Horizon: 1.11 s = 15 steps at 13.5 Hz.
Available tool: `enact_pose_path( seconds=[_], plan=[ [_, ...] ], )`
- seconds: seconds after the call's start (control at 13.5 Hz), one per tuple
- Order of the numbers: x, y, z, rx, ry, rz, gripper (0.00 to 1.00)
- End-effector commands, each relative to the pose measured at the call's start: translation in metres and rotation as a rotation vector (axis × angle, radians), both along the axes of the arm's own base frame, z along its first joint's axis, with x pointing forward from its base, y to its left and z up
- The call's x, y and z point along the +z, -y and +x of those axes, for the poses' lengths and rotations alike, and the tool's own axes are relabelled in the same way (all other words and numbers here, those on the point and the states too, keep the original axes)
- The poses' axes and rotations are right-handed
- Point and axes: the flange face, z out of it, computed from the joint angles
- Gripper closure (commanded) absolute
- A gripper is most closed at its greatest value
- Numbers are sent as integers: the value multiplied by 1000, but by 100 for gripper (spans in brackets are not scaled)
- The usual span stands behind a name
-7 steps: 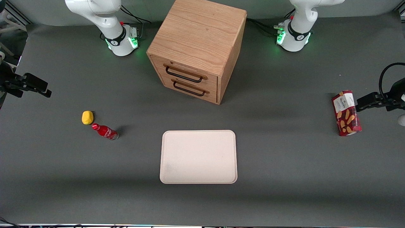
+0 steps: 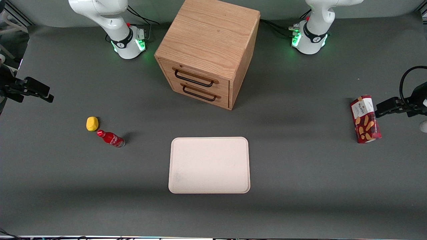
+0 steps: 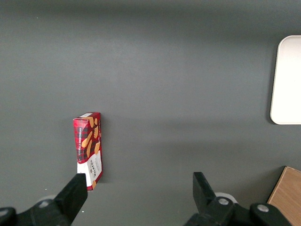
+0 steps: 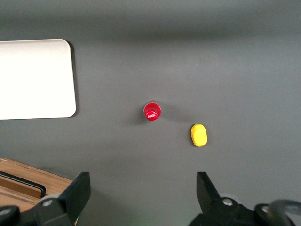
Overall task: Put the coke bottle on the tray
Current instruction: 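Move the right gripper out toward the red Coca-Cola bottle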
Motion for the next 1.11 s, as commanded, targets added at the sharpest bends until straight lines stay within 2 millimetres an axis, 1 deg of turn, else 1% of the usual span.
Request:
enact_pose_path(
  seconds=[0.0, 0.22, 0.37, 0.52, 0.59, 0.74, 0.89, 1.04],
  plan=[
    [4, 2, -2, 21, -1, 15, 0],
    [5, 3, -5, 22, -12, 10, 0],
    [0, 4, -10, 23, -59, 9, 0],
    [-2, 6, -9, 22, -64, 9, 0],
    [-2, 9, -8, 19, -64, 9, 0],
    [-5, 32, -7, 36, -63, 19, 0],
    [-9, 33, -1, 38, -52, 17, 0],
    [-21, 26, 16, 35, -22, 15, 0]
  ],
)
